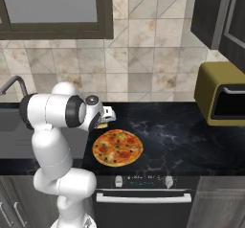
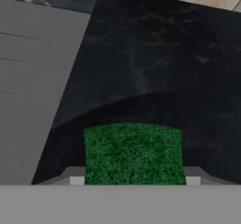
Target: Open the cabinet. Pick the sponge and place it next to the sink. Then close the cabinet.
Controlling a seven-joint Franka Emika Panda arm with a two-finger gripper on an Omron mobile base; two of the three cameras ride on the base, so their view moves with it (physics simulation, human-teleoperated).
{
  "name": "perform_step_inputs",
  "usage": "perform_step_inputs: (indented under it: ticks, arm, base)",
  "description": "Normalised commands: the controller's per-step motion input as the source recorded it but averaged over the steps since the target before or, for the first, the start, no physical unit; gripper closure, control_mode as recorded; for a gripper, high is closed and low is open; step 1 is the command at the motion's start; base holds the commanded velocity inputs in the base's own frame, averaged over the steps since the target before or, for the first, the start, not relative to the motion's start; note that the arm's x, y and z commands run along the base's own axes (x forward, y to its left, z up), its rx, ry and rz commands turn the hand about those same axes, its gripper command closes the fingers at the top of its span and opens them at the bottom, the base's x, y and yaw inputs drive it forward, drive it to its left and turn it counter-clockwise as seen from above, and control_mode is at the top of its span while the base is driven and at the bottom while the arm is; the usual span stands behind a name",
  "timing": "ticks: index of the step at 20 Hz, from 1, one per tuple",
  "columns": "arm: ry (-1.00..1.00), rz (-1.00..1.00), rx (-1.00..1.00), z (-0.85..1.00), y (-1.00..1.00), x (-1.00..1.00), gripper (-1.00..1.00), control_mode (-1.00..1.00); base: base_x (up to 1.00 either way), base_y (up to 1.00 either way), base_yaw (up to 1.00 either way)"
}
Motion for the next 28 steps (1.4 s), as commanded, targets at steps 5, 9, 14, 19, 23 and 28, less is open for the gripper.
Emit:
perform_step_inputs:
  ticks: [5, 9, 14, 19, 23, 28]
  arm:
    - [-0.02, 0.0, 0.0, -0.24, 0.0, 0.2, 1.0, -1.0]
    - [0.0, 0.0, 0.0, -0.14, 0.0, 0.13, 1.0, -1.0]
    - [0.0, 0.0, 0.0, 0.0, 0.0, 0.0, 1.0, -1.0]
    - [0.0, 0.0, 0.0, 0.0, 0.0, 0.0, -1.0, -1.0]
    - [0.0, 0.0, 0.0, 0.0, 0.0, 0.0, -1.0, -1.0]
    - [0.0, 0.0, 0.0, 0.0, 0.0, 0.0, -1.0, -1.0]
  base:
    - [0.0, 0.0, 0.0]
    - [0.0, 0.0, 0.0]
    - [0.0, 0.0, 0.0]
    - [0.0, 0.0, 0.0]
    - [0.0, 0.0, 0.0]
    - [0.0, 0.0, 0.0]
